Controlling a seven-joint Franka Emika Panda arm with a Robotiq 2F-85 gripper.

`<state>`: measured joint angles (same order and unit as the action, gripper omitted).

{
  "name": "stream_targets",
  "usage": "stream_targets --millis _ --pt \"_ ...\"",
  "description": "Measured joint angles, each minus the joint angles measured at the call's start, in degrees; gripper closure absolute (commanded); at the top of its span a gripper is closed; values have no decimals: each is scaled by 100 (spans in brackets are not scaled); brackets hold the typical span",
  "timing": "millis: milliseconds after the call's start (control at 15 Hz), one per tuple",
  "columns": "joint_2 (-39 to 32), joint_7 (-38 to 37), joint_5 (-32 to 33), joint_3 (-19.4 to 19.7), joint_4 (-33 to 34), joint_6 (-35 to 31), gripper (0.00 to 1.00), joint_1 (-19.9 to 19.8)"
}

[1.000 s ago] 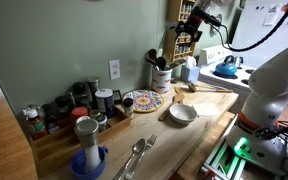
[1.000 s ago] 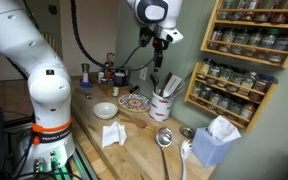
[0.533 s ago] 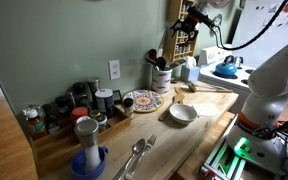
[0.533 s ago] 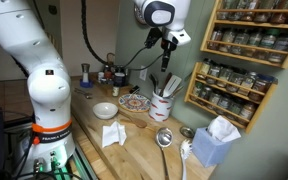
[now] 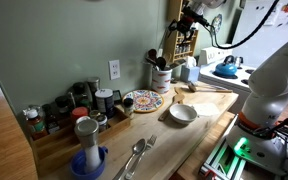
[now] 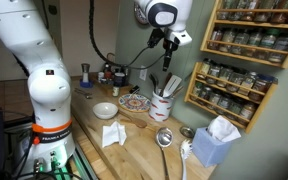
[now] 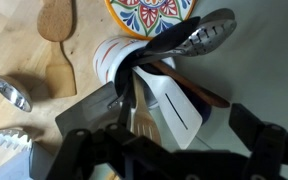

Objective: Remove the metallic spatula from the utensils holding bucket and lay it on the table and next to the pasta server

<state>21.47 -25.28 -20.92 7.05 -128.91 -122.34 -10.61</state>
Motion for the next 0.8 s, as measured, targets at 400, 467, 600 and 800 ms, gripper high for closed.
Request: stream_targets --millis 400,467,600,800 --pt "-980 -503 0 -83 848 -23 0 17" --pt "-1088 -534 0 -68 939 -27 0 16" --pt "-1285 -584 -21 -36 1082 -47 0 16" --pt "-1540 -621 -68 -8 1207 -131 0 16"
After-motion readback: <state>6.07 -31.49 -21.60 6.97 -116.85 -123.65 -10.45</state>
